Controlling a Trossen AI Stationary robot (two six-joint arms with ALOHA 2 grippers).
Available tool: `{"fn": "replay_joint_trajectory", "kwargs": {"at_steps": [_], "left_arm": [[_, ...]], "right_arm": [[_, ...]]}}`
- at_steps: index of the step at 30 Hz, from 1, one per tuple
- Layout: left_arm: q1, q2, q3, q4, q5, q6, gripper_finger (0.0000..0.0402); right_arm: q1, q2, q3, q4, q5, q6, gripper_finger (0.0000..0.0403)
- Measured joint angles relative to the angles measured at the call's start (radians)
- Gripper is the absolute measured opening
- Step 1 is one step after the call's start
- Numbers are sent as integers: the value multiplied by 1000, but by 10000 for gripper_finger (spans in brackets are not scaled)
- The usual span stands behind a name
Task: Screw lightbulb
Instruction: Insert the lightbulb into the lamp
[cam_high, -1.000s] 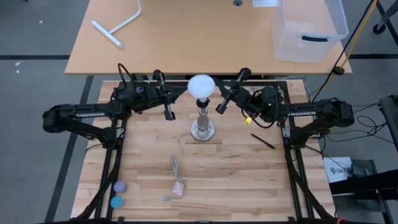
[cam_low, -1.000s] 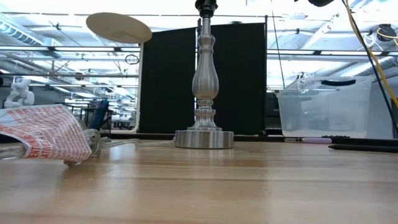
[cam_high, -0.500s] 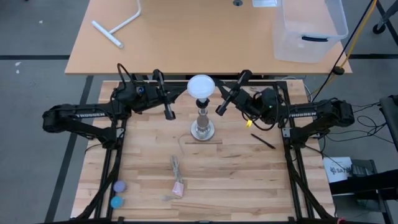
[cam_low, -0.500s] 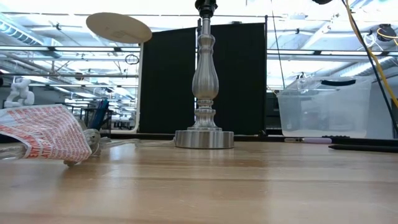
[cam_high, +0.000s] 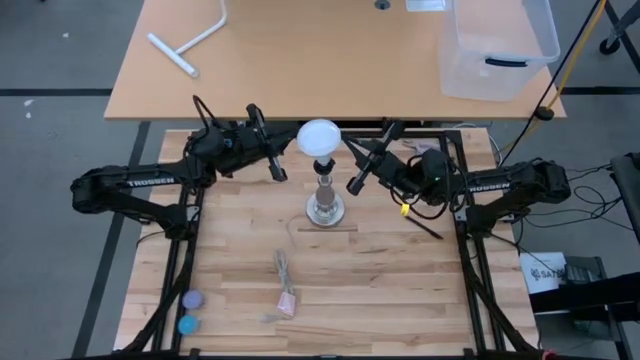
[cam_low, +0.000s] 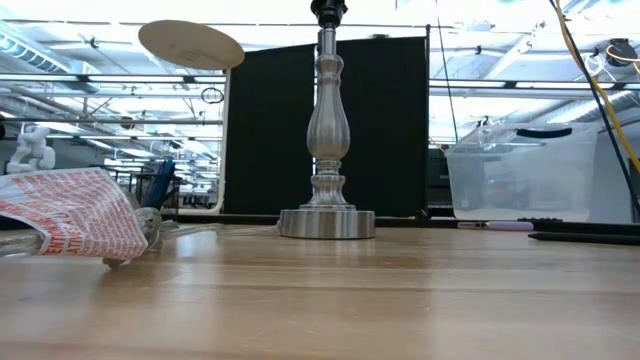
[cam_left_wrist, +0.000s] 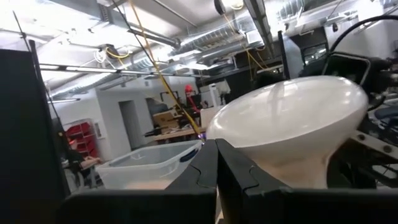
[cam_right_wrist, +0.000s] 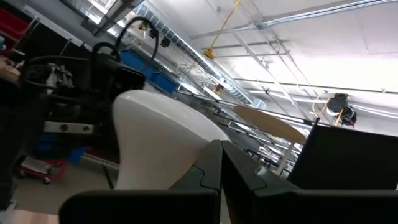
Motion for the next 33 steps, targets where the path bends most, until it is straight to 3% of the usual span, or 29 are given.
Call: {"fn": "replay_joint_trajectory", "kwargs": {"at_steps": [24,33], "left_arm": [[-5,-36,0,8,4,37,0],[-71,-70,0,-3,-14,109,0]], "right_arm": [[63,3,-1,-14,223,-122,0],[58,3,-1,2,273,-142,0]]}}
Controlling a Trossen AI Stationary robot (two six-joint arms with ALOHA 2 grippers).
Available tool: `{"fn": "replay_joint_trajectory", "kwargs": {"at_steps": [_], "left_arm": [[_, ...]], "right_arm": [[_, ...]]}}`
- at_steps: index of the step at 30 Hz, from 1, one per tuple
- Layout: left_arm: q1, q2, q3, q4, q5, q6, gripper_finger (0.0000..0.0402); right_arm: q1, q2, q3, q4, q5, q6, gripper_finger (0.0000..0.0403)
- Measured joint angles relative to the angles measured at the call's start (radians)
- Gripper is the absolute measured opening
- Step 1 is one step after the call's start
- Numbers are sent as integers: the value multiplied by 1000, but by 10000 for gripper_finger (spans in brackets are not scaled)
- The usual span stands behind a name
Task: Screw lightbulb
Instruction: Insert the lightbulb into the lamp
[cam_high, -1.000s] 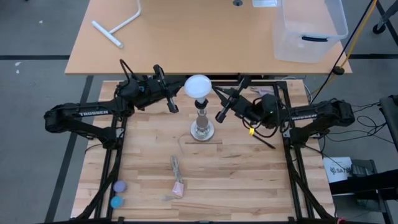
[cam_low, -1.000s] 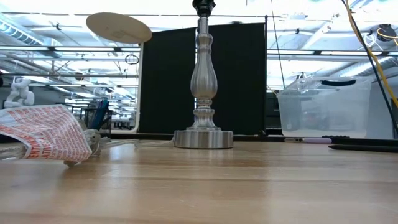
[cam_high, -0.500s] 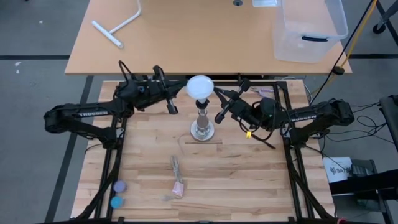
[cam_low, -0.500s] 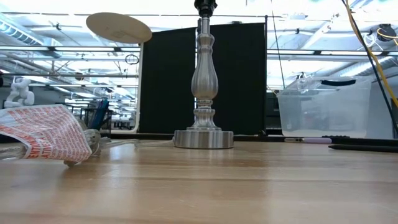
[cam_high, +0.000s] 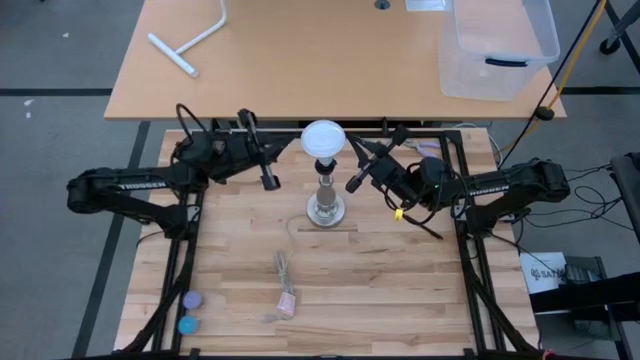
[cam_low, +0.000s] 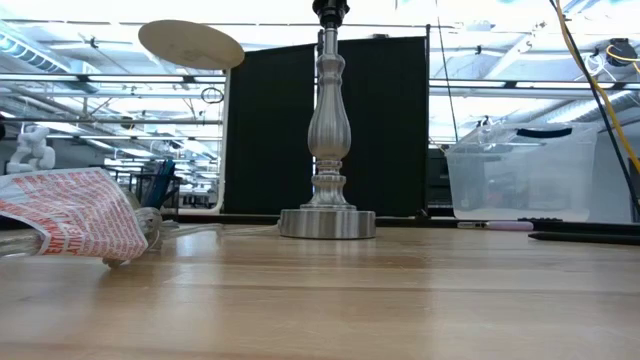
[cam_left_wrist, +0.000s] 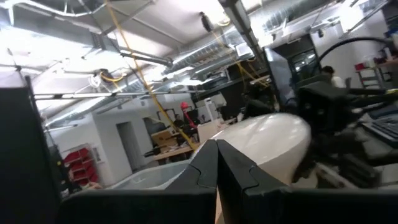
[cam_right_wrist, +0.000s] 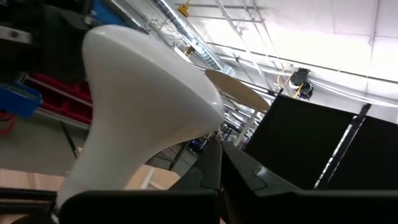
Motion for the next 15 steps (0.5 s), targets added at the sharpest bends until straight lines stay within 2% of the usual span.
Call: {"fn": "replay_joint_trajectory", "kwargs": {"at_steps": [7,15], "left_arm": [[-59,-8,0,-36,0,31,0],[-70,-4,0,-52,0,27,0]], "right_arm": [[-18,0,0,60,0,-15,0],[-25,-1,0,86,-60,-17,0]]}}
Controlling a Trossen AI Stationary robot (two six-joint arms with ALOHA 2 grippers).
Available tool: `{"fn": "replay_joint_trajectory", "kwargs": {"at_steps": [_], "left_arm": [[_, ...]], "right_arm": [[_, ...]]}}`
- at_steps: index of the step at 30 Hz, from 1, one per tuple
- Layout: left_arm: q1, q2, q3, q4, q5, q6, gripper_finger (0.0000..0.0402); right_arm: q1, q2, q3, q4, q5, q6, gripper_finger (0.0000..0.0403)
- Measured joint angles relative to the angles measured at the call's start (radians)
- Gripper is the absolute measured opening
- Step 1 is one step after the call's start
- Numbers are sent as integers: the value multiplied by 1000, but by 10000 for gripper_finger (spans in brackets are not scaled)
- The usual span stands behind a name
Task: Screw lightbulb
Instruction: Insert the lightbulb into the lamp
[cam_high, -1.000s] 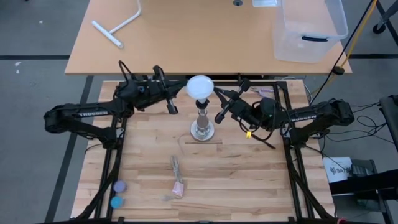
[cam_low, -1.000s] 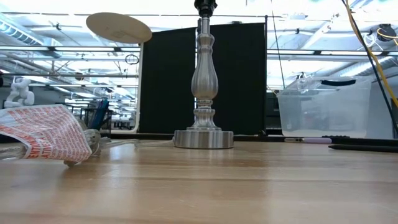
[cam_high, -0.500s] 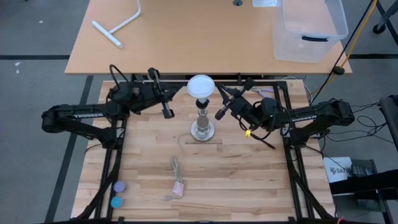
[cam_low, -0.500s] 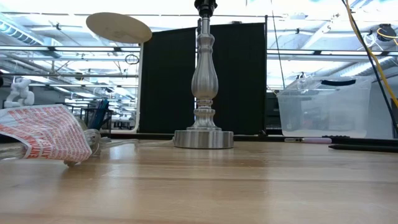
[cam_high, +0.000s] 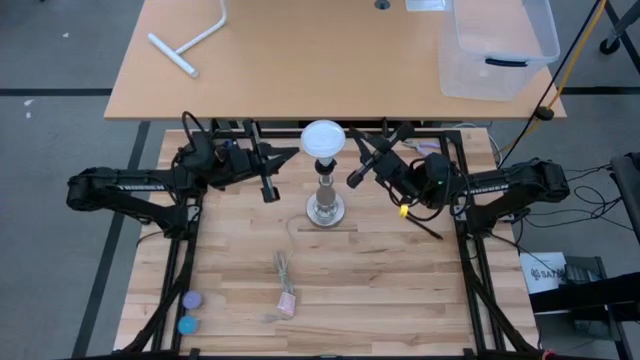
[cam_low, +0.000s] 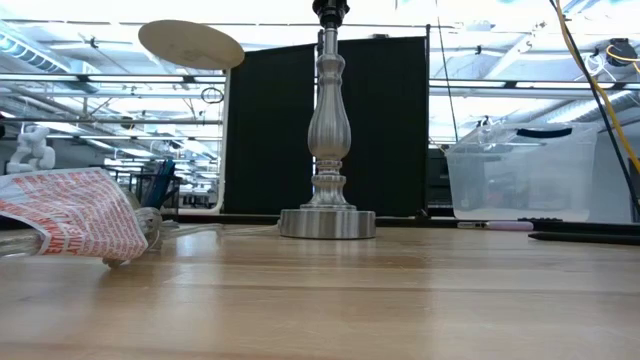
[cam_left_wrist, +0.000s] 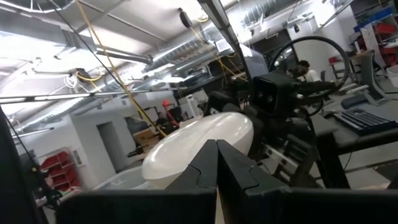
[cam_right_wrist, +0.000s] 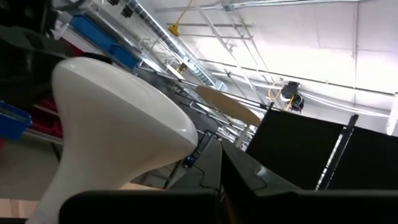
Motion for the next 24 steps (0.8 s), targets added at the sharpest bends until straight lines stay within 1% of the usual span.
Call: {"fn": "replay_joint_trajectory", "kwargs": {"at_steps": [5,10,24], "left_arm": [[0,11,0,2,-11,-4,0],[7,32,0,10,-53,-4,0],[46,32,0,10,-55,-17,0]], "right_arm": [[2,0,0,-1,-13,2,0],[8,0,0,-9,-26,2,0],[42,-2,0,-27,-45,-67,0]]}}
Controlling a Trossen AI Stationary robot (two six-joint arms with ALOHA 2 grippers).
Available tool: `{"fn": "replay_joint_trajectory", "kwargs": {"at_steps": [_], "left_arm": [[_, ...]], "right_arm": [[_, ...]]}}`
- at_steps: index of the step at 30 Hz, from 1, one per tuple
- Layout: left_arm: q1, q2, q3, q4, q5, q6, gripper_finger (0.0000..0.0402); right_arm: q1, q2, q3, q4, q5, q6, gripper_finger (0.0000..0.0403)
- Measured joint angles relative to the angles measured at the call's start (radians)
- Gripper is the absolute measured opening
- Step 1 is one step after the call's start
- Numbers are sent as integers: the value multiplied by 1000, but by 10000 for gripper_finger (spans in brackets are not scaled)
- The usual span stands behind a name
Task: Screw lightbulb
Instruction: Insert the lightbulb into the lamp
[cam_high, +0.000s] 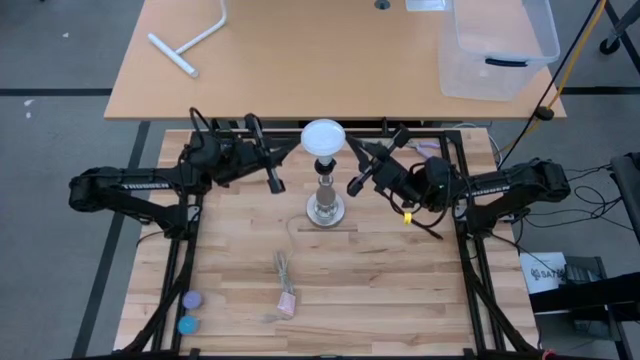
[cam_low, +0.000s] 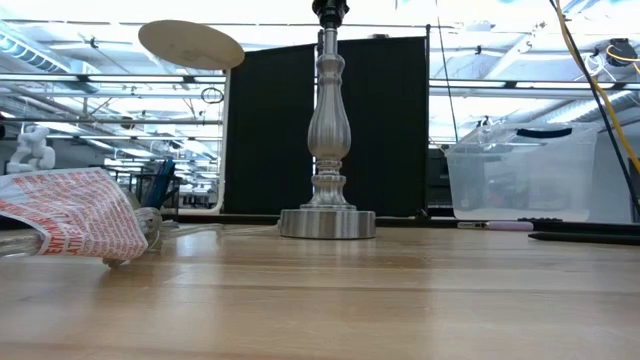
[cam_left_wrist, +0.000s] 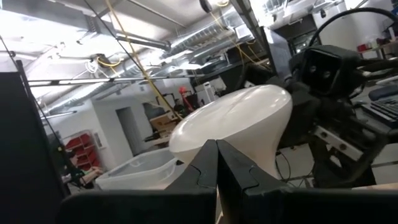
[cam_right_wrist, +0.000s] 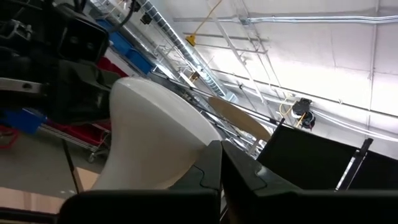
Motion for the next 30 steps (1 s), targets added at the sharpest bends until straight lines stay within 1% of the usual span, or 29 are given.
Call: {"fn": "replay_joint_trajectory", "kwargs": {"at_steps": [14,19,23,30], "left_arm": [[19,0,0,-9,-3,-21,0],[31,0,0,-15,-3,-23,0],[32,0,0,-17,-35,-21,0],[30,-12,0,-4,-51,-7,0]], "right_arm": [[31,0,1,-52,-9,-14,0],[54,2,1,-76,-10,-42,0],[69,2,1,-91,13,-58,0],[74,2,1,-126,105,-68,0]]}}
